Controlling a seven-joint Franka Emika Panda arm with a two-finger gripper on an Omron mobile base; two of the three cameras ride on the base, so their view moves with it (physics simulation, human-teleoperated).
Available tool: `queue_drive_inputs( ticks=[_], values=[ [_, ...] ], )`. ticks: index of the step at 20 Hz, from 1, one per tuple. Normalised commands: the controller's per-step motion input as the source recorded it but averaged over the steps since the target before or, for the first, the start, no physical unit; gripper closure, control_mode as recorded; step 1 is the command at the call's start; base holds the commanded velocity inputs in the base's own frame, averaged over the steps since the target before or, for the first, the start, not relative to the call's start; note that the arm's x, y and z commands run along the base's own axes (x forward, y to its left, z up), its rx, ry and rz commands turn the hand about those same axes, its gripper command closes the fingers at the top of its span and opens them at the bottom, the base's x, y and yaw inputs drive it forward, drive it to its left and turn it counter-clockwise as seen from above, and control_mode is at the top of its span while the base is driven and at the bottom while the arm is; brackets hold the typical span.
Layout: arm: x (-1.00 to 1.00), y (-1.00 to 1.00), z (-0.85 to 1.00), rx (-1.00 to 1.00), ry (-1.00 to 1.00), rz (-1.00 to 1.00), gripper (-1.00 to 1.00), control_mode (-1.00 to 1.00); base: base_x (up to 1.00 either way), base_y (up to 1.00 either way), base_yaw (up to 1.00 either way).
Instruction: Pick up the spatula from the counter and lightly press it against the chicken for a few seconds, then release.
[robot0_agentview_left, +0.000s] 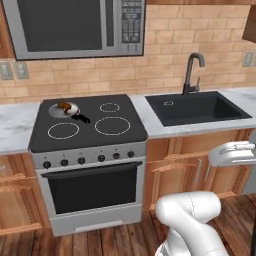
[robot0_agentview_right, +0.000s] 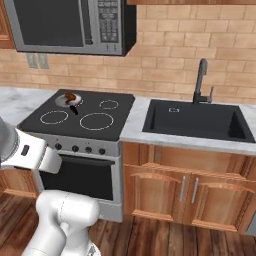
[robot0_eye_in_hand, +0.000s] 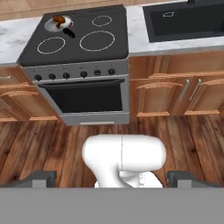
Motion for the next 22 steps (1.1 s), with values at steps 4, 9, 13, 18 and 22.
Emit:
queue_drive_inputs(
  ticks=[4, 9, 13, 18, 22],
  values=[
    [0.0, 0.0, 0.0, 0.0, 0.0, 0.0, -1.0, 1.0, -0.07, -0.59, 0.0],
    [0.0, 0.0, 0.0, 0.0, 0.0, 0.0, -1.0, 1.0, -0.08, -0.59, 0.0],
    [0.0, 0.0, 0.0, 0.0, 0.0, 0.0, -1.0, 1.0, -0.09, -0.64, 0.01],
    [0.0, 0.0, 0.0, 0.0, 0.0, 0.0, -1.0, 1.0, -0.1, -0.65, 0.01],
    [0.0, 0.0, 0.0, 0.0, 0.0, 0.0, -1.0, 1.0, -0.09, -0.72, 0.01]
  ],
)
